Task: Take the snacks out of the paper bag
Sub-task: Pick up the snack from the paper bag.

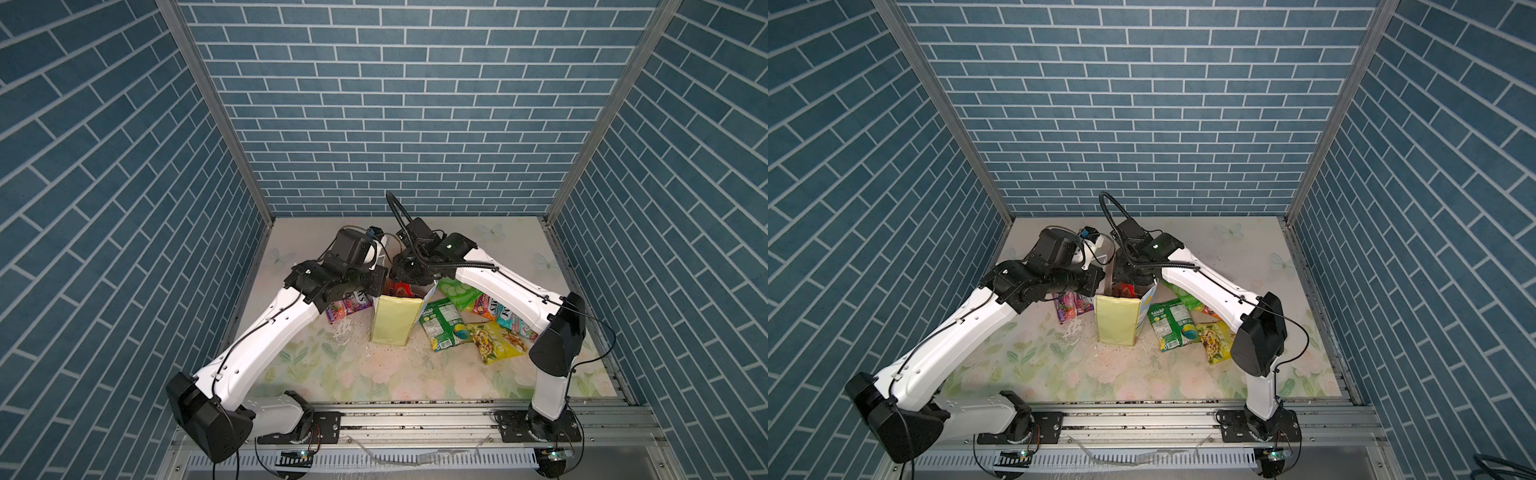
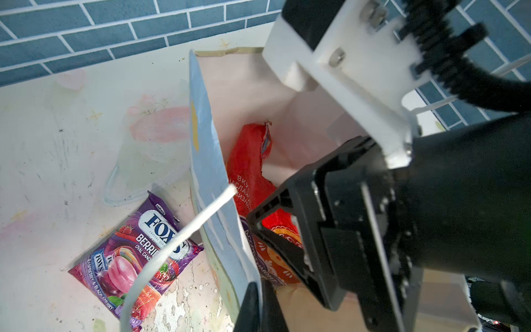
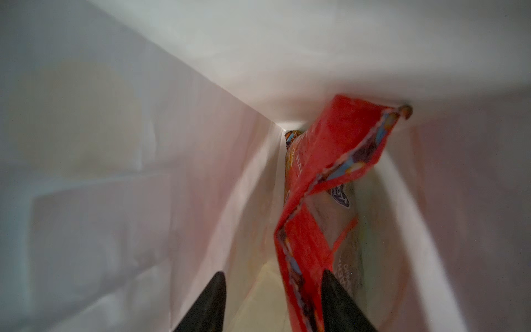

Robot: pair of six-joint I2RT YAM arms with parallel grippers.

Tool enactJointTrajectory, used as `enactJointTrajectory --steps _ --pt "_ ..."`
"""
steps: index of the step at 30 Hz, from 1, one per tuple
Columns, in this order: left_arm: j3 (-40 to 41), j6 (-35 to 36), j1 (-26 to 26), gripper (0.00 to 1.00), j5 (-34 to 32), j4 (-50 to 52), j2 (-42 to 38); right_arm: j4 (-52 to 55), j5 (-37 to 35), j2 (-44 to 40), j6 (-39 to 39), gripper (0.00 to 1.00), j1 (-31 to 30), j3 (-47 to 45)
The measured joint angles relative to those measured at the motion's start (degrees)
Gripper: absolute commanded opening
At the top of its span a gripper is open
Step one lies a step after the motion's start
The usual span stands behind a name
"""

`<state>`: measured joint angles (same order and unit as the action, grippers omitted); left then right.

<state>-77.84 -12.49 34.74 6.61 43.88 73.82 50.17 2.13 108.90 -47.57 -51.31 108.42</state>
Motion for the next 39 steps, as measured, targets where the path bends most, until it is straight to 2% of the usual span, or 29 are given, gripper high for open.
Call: enactJointTrajectory --steps 4,6,8,9,25,39 --pt "0.0 -0.2 0.0 0.07 0.6 -0.5 0.5 1.6 0.0 2.1 1.3 0.33 0.2 1.6" --pt "0.0 -0.2 0.0 0.07 0.6 -0.8 0.7 1.9 0.0 2.8 1.7 0.21 0.4 1.7" --pt "0.1 -0.1 0.0 0.07 0.6 -1.1 0.7 2.2 0.0 3.1 2.2 0.03 0.6 1.7" --pt "0.1 -0.1 0.0 0.07 0.5 -1.2 0.7 2.2 0.0 3.1 2.6 0.0 0.7 1.7" --pt "0.3 0.4 0.0 0.07 0.1 -1.3 0.9 5.1 -1.9 2.8 5.1 0.0 1.0 5.5" --pt "0.3 0.3 0.0 0.07 0.0 -1.1 0.9 4.7 -1.2 -0.9 6.1 0.0 1.0 8.7"
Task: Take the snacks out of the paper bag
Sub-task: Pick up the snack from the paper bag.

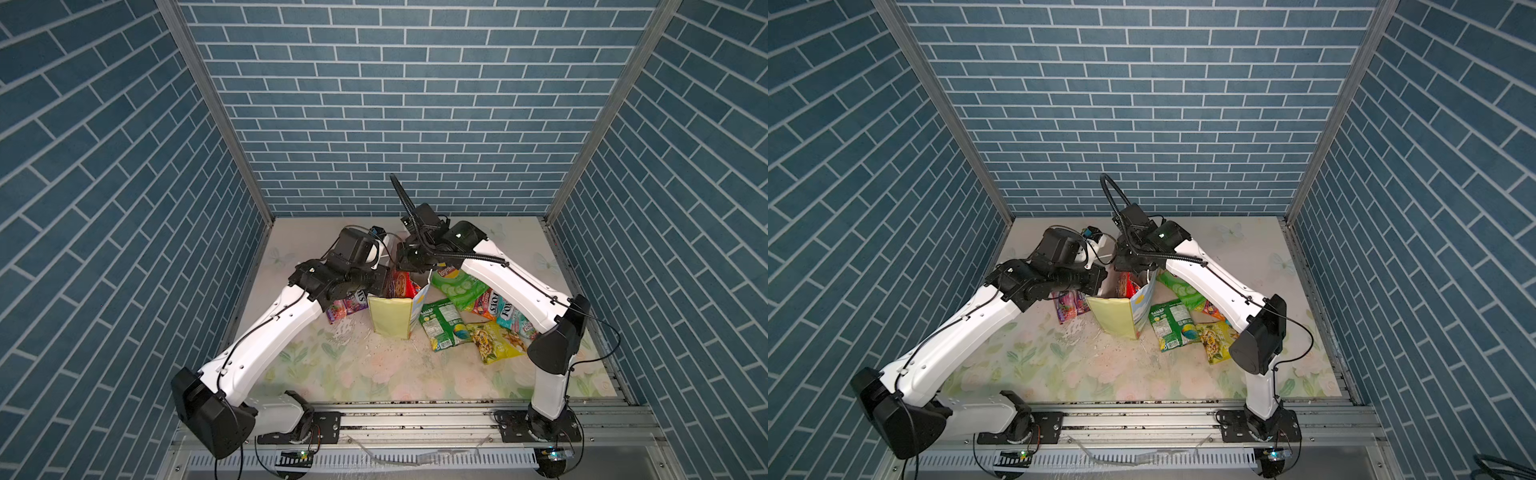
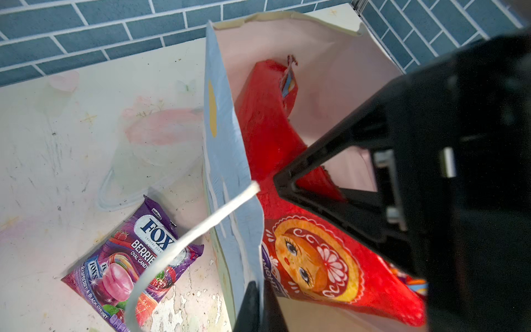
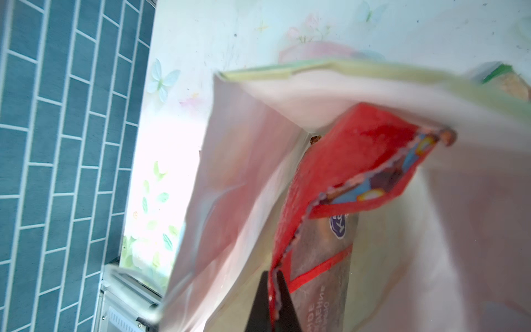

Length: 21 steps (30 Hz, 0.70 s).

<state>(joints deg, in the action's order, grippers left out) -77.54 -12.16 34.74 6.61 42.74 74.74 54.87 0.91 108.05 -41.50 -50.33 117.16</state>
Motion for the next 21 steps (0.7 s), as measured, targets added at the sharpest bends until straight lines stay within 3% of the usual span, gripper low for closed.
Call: enactJointTrajectory --steps 15,21 --pt "0.0 -0.4 0.0 0.07 -0.4 0.2 0.0 -1.0 1.6 -4.0 0.0 0.0 0.0 0.2" --pt "0.0 -0.9 0.0 0.07 -0.5 0.3 -0.2 -8.0 3.4 -7.2 1.3 0.0 0.0 -4.3"
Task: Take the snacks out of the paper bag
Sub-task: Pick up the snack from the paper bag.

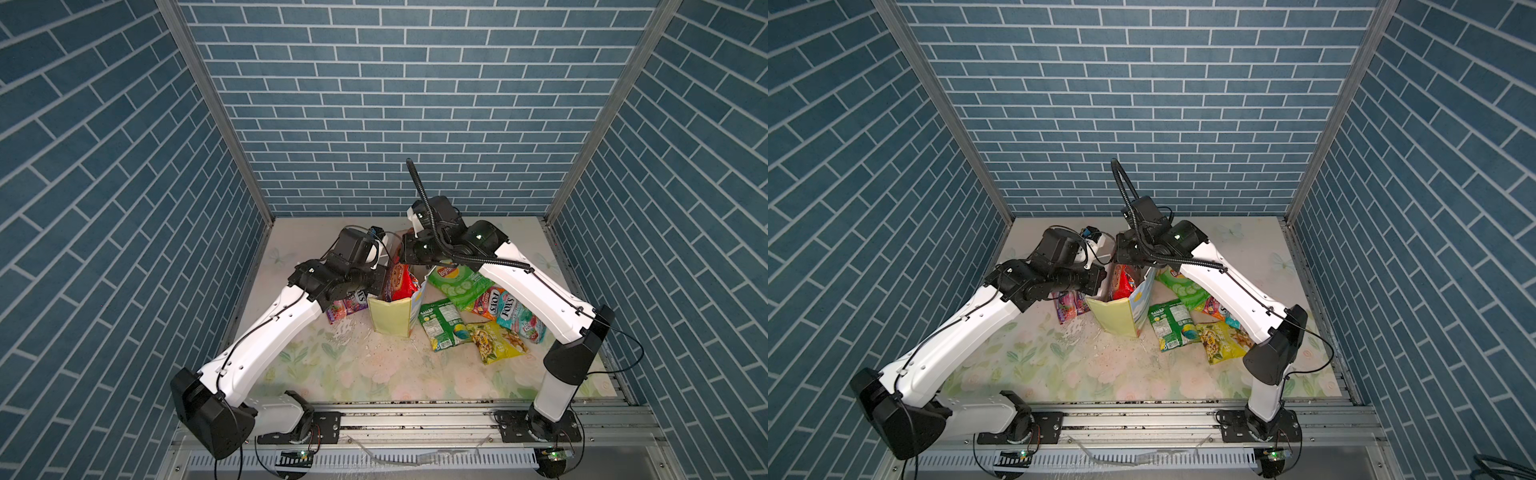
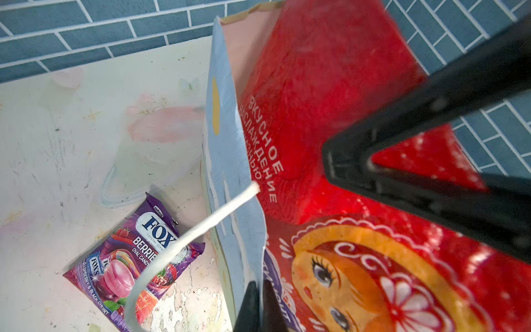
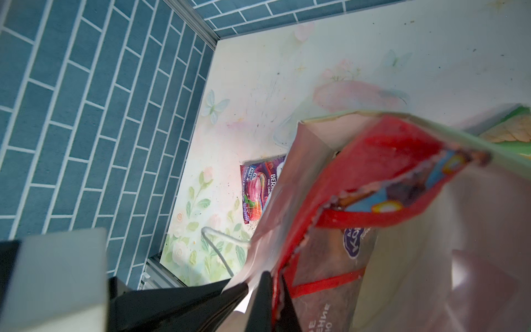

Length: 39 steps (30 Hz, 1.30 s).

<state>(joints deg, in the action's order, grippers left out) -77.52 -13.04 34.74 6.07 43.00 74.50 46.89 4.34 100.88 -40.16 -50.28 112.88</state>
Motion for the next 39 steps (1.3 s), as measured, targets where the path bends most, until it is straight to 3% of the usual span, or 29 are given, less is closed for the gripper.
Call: enactJointTrajectory --steps 16,39 --pt "0.3 -0.2 0.0 0.07 -0.9 1.2 -0.6 -18.3 4.6 -2.8 7.7 0.0 0.9 -10.8" --pt "0.3 -0.2 0.0 0.07 -1.2 1.7 -0.7 -27.7 6.4 -5.0 13.2 0.0 2.1 -13.9"
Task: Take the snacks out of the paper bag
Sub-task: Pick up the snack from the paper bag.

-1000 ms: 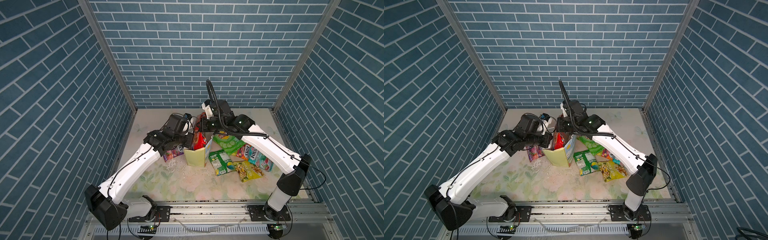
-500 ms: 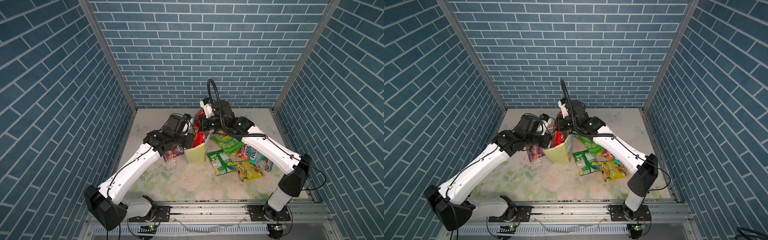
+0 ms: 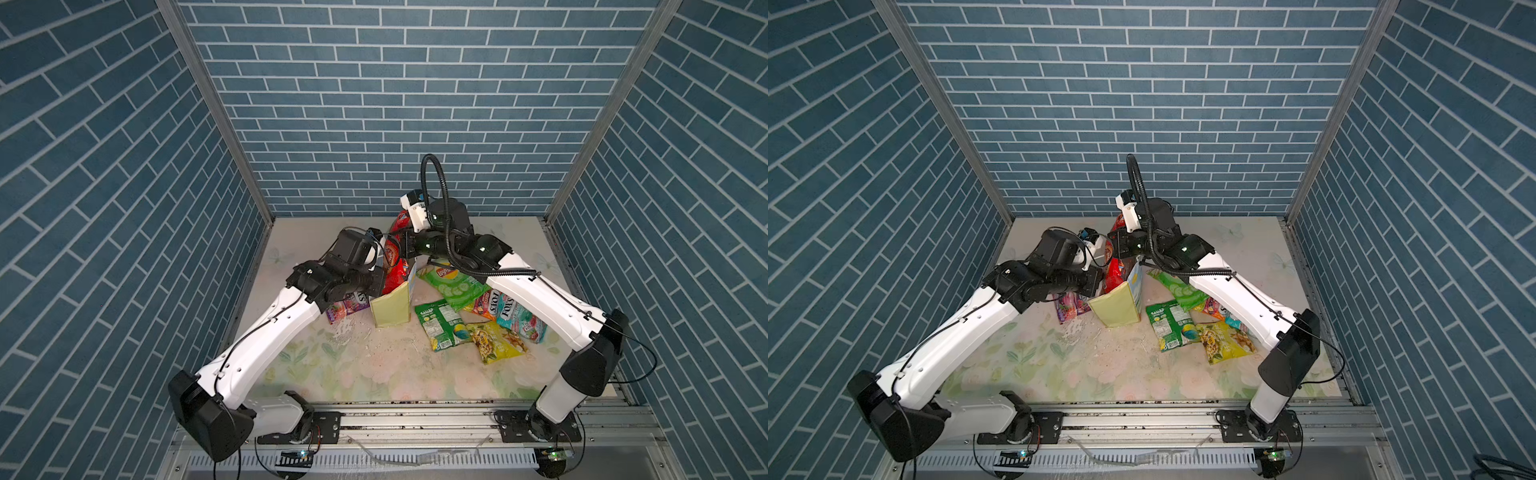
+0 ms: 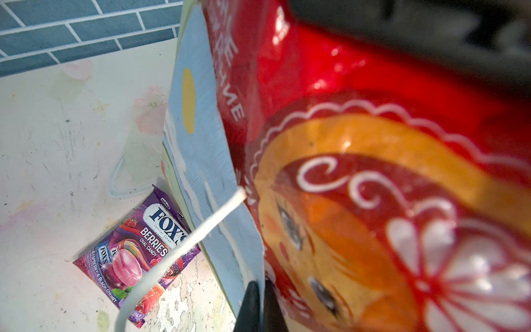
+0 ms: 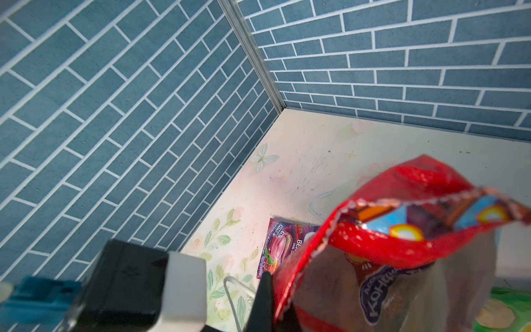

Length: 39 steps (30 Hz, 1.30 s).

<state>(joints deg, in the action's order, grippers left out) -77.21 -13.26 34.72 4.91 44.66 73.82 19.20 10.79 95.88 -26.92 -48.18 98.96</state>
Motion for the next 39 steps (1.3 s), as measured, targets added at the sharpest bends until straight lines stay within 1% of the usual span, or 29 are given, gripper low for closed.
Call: enactJointTrajectory --steps 9,18,32,39 --pt "0.0 0.0 0.0 0.07 -0.7 1.1 -0.8 -4.5 2.2 -0.7 0.4 0.0 0.4 0.0" --pt "0.0 0.0 0.0 0.07 -0.8 1.4 -0.9 -9.5 3.8 -4.3 0.2 0.0 1.4 -0.1" --pt "0.5 0.0 0.0 0.07 -0.9 1.8 -2.4 -20.2 8.5 -9.4 -3.6 0.0 2.0 -4.3" --pt "1.1 0.0 0.0 0.07 -1.2 2.0 -3.4 -21.5 9.4 -11.0 -4.4 0.0 2.4 -5.3"
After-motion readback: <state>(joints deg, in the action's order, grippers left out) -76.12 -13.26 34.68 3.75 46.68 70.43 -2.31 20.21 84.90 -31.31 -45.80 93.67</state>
